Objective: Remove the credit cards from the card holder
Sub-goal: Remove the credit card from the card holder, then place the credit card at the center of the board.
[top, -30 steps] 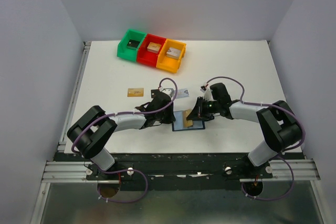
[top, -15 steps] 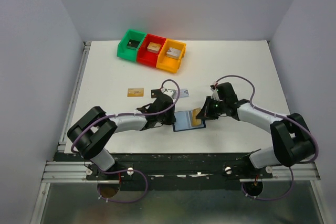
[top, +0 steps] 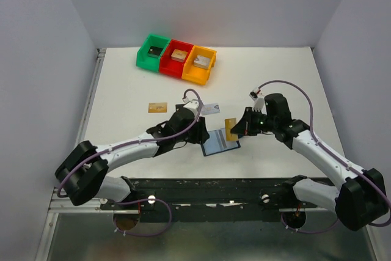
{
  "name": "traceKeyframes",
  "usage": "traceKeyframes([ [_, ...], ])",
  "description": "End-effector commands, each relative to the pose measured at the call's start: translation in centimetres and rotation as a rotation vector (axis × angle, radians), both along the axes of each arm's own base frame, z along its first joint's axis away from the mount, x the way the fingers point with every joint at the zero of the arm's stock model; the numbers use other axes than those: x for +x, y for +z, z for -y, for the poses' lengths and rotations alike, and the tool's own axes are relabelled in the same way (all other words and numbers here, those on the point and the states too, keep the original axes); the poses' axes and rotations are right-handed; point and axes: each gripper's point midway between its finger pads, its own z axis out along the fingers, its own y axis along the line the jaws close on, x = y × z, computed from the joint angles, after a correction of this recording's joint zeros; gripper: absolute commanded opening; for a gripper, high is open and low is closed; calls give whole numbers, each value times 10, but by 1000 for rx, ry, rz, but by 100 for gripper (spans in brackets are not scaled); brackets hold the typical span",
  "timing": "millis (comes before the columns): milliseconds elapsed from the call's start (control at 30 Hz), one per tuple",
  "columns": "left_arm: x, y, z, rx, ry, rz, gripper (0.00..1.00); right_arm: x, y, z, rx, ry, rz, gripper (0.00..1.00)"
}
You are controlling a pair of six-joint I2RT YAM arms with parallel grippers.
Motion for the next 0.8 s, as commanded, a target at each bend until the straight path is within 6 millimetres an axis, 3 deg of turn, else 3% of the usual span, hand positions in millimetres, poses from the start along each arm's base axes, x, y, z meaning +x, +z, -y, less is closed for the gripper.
traceKeyframes([
  [0, 3, 74, 12, -161, -63, 143, 63, -18, 35, -16, 112, 176, 91, 0],
  [133, -9, 105, 6, -326, -86, 192, 71, -36, 60, -28, 241, 288, 152, 0],
  [233, -22, 126, 10, -474, -148, 234, 71, -49, 75, -36, 326, 360, 181, 0],
  [333, -27, 133, 10, -510, -173, 254, 70, -58, 86, -44, 390, 435, 188, 0],
  [533, -39, 159, 8, -593, -236, 331, 70, -71, 90, -50, 413, 509, 177, 0],
  [767, -54, 176, 5, -676, -314, 387, 68, -74, 91, -52, 414, 526, 173, 0],
])
